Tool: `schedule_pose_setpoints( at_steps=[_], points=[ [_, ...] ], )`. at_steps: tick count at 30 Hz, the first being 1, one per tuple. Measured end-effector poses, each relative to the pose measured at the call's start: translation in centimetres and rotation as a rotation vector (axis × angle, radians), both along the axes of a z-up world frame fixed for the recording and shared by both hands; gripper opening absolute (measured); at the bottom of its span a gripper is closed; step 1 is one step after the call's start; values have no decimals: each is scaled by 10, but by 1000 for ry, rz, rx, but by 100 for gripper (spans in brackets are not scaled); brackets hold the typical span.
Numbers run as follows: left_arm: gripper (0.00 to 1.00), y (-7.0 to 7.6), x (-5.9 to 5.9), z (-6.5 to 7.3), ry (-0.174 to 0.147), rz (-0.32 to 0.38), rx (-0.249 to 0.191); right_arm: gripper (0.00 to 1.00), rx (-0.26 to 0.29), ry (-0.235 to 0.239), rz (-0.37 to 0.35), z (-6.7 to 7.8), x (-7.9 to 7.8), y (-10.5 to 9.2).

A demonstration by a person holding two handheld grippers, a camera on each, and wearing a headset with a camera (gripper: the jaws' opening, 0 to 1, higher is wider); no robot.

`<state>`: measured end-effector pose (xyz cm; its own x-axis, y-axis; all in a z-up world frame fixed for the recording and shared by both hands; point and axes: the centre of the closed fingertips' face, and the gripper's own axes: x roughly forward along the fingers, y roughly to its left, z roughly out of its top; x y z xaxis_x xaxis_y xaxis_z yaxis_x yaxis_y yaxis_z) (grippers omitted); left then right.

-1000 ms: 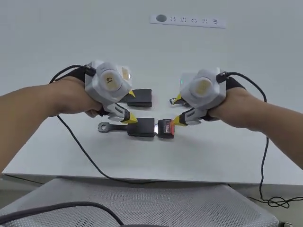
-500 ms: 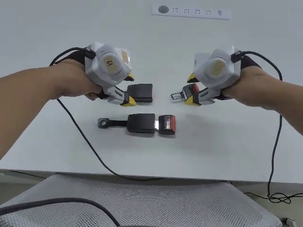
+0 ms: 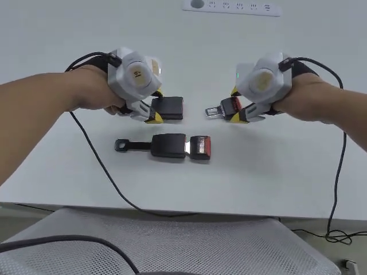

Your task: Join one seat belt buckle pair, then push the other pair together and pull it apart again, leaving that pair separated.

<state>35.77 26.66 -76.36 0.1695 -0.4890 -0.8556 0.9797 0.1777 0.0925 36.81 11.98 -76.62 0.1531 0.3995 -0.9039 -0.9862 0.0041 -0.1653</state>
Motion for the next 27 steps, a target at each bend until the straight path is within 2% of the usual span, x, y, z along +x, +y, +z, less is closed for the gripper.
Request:
schedule_pose_setpoints(
  at_steps=[5, 7, 9, 10, 11, 15, 17, 22, 27],
  points=[
    [35, -1, 1, -2, 2, -10, 10, 31, -15, 1, 21, -6, 0, 0],
    [34, -2, 2, -2, -2, -17, 11, 31, -19, 1, 26, -2, -4, 0],
    [34, -3, 2, -3, -3, -24, 13, 31, -20, 4, 30, -9, -1, -1],
    [34, -4, 2, -4, -3, -25, 12, 31, -19, 7, 34, -2, -6, 0],
    [34, -3, 3, -5, -3, -25, 12, 31, -19, 8, 34, -2, -6, 0],
    [34, -2, 4, -12, -1, -33, 25, 31, -18, 17, 44, -7, -5, 0],
    [34, -4, 5, -11, 5, -29, 11, 32, -22, 23, 43, -12, -2, -1],
    [34, -5, 4, -10, 9, -38, -5, 32, -10, 53, 40, -8, -3, -1],
    [33, -6, 4, -10, 4, -58, -10, 32, 2, 99, 32, -11, -1, 0]
  ],
)
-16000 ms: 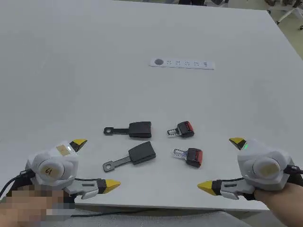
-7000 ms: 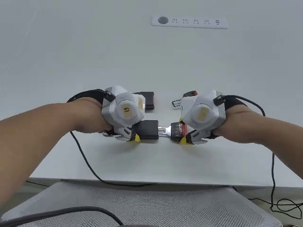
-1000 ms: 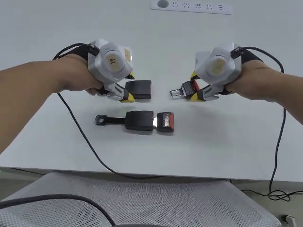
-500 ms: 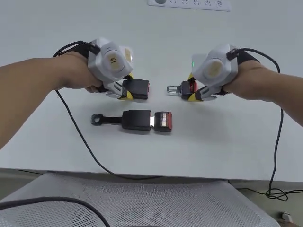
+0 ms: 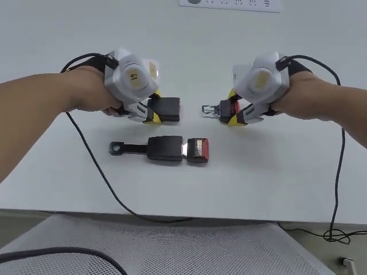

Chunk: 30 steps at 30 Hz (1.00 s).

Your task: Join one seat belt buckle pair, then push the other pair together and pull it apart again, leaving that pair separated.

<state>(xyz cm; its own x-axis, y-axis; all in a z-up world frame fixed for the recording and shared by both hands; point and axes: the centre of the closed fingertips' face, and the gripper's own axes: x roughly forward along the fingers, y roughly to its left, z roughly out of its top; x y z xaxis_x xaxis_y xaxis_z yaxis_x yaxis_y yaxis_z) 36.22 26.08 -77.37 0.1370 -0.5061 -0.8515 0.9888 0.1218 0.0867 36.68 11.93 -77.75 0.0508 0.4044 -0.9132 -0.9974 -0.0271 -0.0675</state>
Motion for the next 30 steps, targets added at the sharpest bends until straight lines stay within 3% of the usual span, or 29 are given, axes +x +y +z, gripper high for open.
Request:
schedule_pose_setpoints(
  at_steps=[10, 22, 30],
  points=[
    [33, -1, -1, 2, 0, -5, 20, 31, -18, 3, 0, 1, 0, 0],
    [33, -1, -2, 4, -2, -2, 39, 31, 21, -25, -11, 1, -9, 38],
    [33, -2, -1, 4, -2, -5, 54, 31, 28, -32, -30, 2, -9, 52]
  ],
)
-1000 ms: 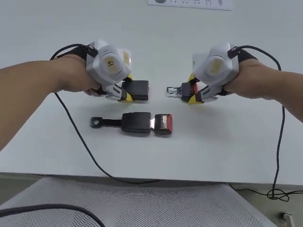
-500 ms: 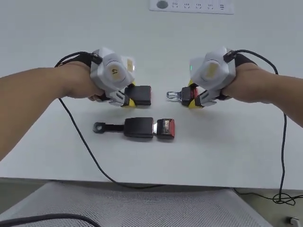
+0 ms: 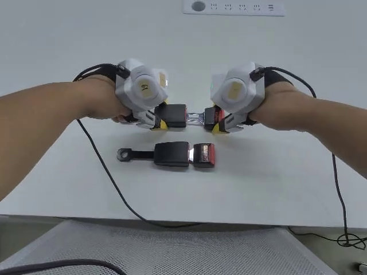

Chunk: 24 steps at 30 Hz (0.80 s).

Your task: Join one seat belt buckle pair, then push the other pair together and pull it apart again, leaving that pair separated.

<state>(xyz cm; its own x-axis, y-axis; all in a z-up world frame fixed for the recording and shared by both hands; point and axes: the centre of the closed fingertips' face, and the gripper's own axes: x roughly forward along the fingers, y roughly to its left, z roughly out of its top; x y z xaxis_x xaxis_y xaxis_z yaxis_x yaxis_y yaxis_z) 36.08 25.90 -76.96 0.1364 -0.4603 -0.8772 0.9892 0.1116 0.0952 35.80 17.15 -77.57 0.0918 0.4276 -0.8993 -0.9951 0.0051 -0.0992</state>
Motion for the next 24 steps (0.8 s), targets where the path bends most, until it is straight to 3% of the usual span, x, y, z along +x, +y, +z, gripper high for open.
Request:
schedule_pose_setpoints(
  at_steps=[15, 24],
  points=[
    [33, 0, -1, -2, -6, -8, -1, 31, 17, -27, 44, 2, 0, 13],
    [32, 1, 2, -5, -6, -3, -38, 30, 40, -1, 27, 2, 0, 16]
  ],
)
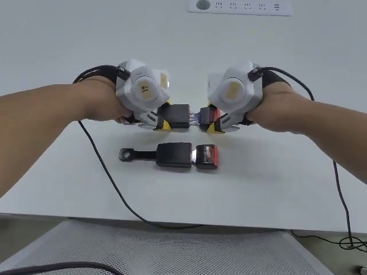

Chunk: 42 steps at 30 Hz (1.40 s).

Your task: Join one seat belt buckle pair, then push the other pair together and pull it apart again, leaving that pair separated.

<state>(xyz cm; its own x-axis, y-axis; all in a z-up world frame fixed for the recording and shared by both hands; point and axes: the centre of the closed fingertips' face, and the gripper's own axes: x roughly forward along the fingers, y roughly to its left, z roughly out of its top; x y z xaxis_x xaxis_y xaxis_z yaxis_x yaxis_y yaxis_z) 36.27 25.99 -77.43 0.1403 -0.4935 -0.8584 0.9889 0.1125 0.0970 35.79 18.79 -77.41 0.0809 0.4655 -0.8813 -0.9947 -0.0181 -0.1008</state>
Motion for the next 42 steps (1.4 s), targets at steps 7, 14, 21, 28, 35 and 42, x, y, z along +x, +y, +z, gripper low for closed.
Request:
schedule_pose_setpoints(
  at_steps=[7, 14, 21, 28, 35, 42],
  points=[
    [31, -2, 0, 0, 1, -26, 11, 29, -2, 3, 27, 1, 1, 1],
    [31, -2, 0, 0, 0, -30, 10, 29, 5, -5, 34, 1, 1, 13],
    [31, -1, 2, 0, 3, -18, 4, 29, 10, -4, 21, 2, 5, 16],
    [31, -2, 1, 1, 2, -17, 5, 30, 18, 1, 14, 2, 6, 16],
    [31, -2, 1, 1, 2, -13, 7, 30, 14, 4, 7, 1, 6, 14],
    [32, -2, 0, 2, 4, -17, 14, 30, 5, 3, 9, 2, 4, 14]
  ],
)
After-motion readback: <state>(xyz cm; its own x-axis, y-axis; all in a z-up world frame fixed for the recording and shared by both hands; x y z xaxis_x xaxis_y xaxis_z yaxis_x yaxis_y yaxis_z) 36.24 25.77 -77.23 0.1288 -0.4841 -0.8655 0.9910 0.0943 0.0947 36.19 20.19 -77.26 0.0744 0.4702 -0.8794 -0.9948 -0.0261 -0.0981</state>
